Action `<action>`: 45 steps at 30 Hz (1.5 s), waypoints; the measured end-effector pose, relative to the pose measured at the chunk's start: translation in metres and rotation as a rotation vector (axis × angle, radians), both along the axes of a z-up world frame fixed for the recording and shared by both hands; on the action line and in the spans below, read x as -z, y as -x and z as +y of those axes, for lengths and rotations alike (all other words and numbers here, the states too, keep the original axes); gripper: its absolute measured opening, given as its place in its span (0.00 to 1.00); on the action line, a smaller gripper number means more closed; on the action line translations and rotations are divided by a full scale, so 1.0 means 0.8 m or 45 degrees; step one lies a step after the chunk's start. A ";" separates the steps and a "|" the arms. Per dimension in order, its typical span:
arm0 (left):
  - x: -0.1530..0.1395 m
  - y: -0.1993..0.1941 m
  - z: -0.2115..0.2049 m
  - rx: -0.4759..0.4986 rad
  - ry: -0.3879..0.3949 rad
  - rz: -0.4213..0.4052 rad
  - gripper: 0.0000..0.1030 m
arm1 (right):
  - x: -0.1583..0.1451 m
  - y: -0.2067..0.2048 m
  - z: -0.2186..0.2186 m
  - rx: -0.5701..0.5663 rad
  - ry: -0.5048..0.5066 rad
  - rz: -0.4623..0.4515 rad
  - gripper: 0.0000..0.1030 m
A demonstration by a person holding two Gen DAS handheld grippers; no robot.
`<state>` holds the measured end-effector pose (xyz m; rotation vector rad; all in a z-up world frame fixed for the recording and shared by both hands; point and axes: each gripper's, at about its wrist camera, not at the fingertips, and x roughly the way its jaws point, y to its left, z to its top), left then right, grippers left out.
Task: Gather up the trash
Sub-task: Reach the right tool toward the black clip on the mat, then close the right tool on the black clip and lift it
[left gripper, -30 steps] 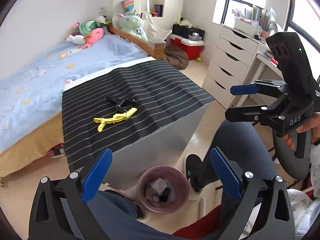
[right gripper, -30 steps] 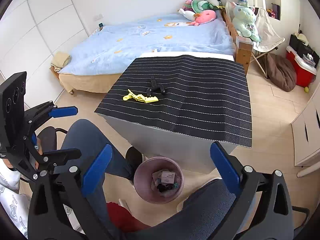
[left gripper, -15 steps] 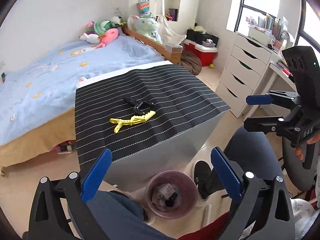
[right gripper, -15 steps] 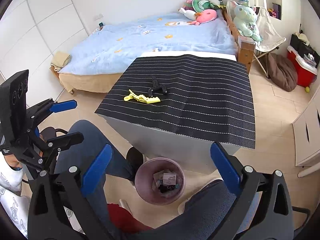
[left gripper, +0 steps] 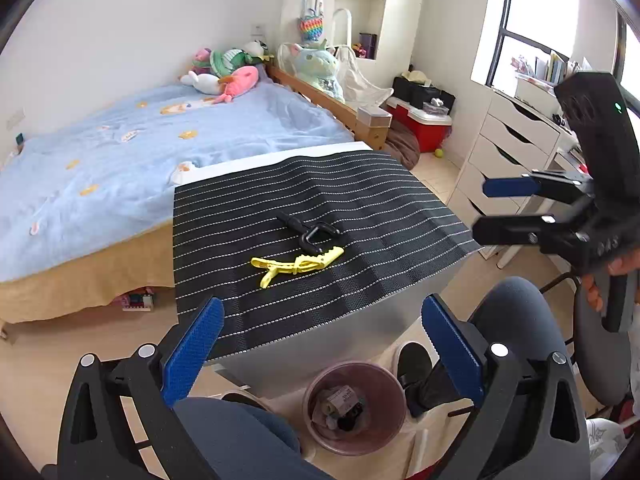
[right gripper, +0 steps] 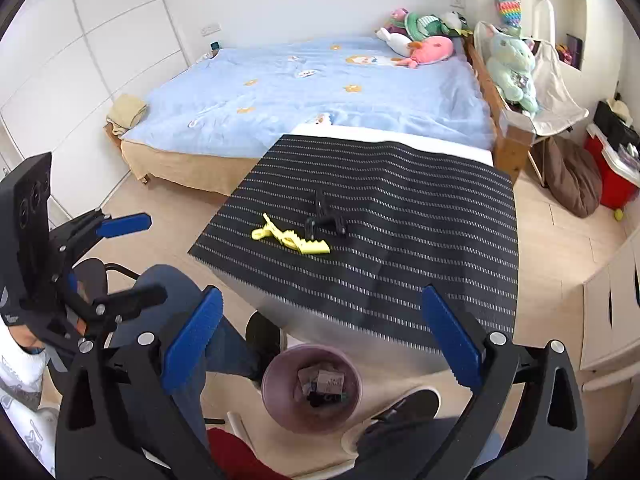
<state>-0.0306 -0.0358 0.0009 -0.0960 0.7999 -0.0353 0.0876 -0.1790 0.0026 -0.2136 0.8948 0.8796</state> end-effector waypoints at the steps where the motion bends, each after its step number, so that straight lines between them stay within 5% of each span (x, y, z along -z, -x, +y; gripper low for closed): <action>1: 0.000 0.000 0.002 -0.003 0.002 -0.002 0.93 | -0.002 -0.007 0.008 -0.007 0.009 -0.004 0.95; 12: 0.002 0.003 0.023 -0.042 0.029 -0.020 0.93 | 0.007 -0.075 0.107 -0.118 0.148 0.006 0.95; 24: 0.005 0.009 0.043 -0.080 0.042 -0.024 0.93 | 0.064 -0.131 0.206 -0.203 0.360 0.133 0.95; 30: 0.006 0.011 0.053 -0.107 0.047 -0.022 0.93 | 0.104 -0.144 0.233 -0.226 0.466 0.210 0.78; 37: 0.011 0.012 0.060 -0.126 0.058 -0.009 0.93 | 0.131 -0.147 0.242 -0.240 0.535 0.255 0.47; 42: 0.014 0.009 0.061 -0.132 0.067 -0.001 0.93 | 0.138 -0.143 0.241 -0.251 0.553 0.266 0.32; 45: 0.016 0.008 0.060 -0.129 0.069 0.003 0.93 | 0.141 -0.141 0.242 -0.249 0.558 0.266 0.32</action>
